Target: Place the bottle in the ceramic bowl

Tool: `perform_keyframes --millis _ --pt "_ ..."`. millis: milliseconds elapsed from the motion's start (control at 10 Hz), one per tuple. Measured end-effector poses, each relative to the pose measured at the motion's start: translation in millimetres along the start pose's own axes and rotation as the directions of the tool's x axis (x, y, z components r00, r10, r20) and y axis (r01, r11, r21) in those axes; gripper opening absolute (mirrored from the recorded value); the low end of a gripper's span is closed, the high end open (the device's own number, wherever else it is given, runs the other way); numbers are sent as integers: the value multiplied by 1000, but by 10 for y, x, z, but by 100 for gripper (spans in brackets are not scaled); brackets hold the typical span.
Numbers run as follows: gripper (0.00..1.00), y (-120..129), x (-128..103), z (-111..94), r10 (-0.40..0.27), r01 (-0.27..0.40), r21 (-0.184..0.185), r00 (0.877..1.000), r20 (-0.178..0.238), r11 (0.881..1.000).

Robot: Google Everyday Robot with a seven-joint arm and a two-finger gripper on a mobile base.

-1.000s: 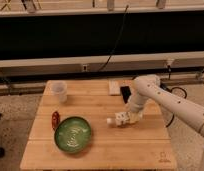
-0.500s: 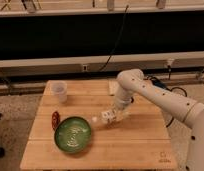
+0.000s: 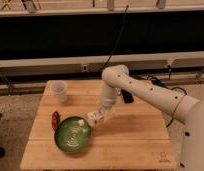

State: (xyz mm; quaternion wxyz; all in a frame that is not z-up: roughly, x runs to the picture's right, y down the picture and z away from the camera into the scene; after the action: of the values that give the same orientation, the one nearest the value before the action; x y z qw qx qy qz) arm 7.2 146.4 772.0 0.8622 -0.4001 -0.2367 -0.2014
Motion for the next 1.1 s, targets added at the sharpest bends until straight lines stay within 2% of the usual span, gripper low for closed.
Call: perform_keyframes --millis 500,700,900,1000,1100 --pt "0 8 -502 203 -115 116 -61 993 26 991" --pt "0 15 -604 323 -137 139 -83 990 28 987" --pt "0 -13 -682 410 -161 163 -88 987 29 983" --pt "4 -27 -709 427 -169 171 -86 985 29 981" --pt "16 -51 -755 445 -182 184 -83 983 31 979"
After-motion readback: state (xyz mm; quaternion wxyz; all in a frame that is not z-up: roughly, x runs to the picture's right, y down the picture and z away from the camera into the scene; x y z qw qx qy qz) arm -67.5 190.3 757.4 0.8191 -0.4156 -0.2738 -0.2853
